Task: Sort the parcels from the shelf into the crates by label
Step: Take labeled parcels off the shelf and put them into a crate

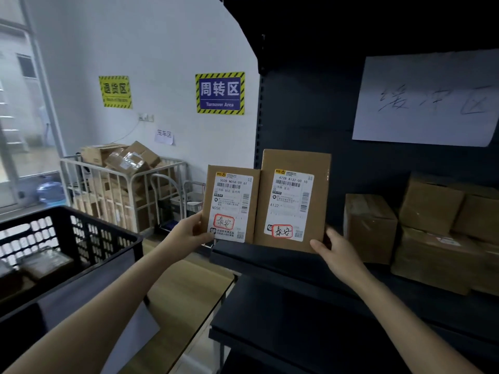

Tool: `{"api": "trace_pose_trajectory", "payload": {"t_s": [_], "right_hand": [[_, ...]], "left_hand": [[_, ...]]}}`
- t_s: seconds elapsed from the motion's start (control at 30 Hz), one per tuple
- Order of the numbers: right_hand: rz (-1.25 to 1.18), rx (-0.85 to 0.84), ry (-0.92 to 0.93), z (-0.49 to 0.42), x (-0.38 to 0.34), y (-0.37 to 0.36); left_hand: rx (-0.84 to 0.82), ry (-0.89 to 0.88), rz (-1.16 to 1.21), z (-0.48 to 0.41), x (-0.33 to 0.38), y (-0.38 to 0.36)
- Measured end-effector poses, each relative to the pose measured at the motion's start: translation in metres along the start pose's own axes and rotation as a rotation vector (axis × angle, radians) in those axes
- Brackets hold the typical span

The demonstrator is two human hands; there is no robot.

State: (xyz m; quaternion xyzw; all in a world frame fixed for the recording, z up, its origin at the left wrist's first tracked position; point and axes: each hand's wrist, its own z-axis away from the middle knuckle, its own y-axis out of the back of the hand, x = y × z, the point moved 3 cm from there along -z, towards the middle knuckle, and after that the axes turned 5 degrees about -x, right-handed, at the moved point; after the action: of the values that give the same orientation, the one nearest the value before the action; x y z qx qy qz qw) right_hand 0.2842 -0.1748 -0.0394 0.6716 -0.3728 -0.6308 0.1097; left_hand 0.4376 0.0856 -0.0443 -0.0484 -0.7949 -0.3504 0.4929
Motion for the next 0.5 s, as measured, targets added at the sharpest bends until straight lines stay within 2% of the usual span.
{"api": "trace_pose_trajectory", "payload": {"t_s": [0.5], "right_hand": [[-0.076, -0.14, 0.174, -0.014, -0.076, -0.078]], "left_hand": [[0.193, 0.086, -0.038, 0.085, -0.017, 0.087]]}}
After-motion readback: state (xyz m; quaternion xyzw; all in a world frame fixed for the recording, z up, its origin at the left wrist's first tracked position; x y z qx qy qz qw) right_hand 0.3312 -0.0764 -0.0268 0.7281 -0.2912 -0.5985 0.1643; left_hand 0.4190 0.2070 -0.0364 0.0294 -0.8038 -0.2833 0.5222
